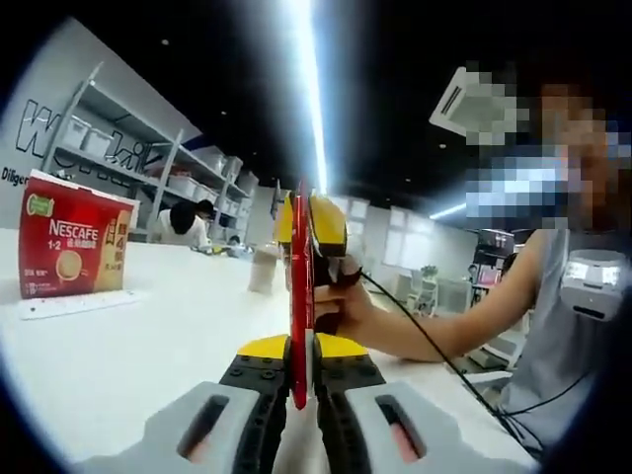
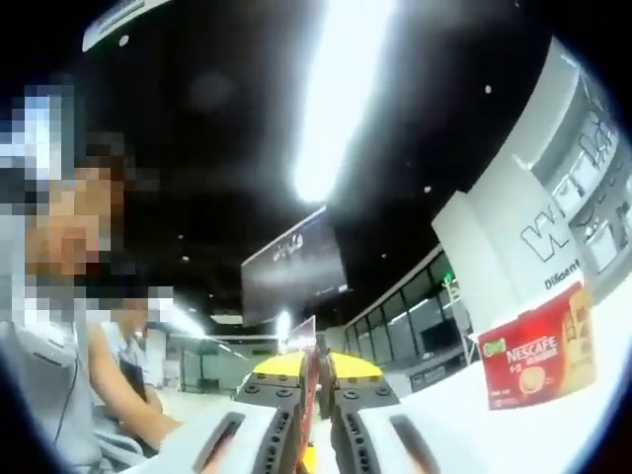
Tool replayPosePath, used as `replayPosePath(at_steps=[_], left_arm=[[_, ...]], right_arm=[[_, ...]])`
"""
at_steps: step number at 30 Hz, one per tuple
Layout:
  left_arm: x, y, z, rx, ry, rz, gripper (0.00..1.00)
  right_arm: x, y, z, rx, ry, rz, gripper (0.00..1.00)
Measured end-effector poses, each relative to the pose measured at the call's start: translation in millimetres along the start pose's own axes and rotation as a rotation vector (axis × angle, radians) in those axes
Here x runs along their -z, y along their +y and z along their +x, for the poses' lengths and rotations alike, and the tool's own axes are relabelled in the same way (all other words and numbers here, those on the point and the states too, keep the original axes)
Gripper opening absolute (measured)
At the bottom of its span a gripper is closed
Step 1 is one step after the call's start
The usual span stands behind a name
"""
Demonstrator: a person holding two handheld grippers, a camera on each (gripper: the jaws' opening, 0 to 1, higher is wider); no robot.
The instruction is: Tear open the coffee pouch, take out the coffee, and pour the coffee from the pouch into the cup
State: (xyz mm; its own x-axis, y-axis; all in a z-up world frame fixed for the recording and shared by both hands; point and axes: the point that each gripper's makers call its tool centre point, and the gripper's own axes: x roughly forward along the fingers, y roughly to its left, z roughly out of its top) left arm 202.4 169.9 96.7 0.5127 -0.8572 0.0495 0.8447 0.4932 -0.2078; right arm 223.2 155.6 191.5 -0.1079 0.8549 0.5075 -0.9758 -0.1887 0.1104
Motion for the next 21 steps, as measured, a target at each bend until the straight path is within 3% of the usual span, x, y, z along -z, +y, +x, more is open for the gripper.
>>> replayPosePath(at_steps=[21], left_arm=[[3.9, 1.2, 1.4, -0.016, 0.006, 0.007, 0.11]], right_arm=[[-2.0, -1.9, -2.3, 0.015, -0.002, -0.041, 0.05]])
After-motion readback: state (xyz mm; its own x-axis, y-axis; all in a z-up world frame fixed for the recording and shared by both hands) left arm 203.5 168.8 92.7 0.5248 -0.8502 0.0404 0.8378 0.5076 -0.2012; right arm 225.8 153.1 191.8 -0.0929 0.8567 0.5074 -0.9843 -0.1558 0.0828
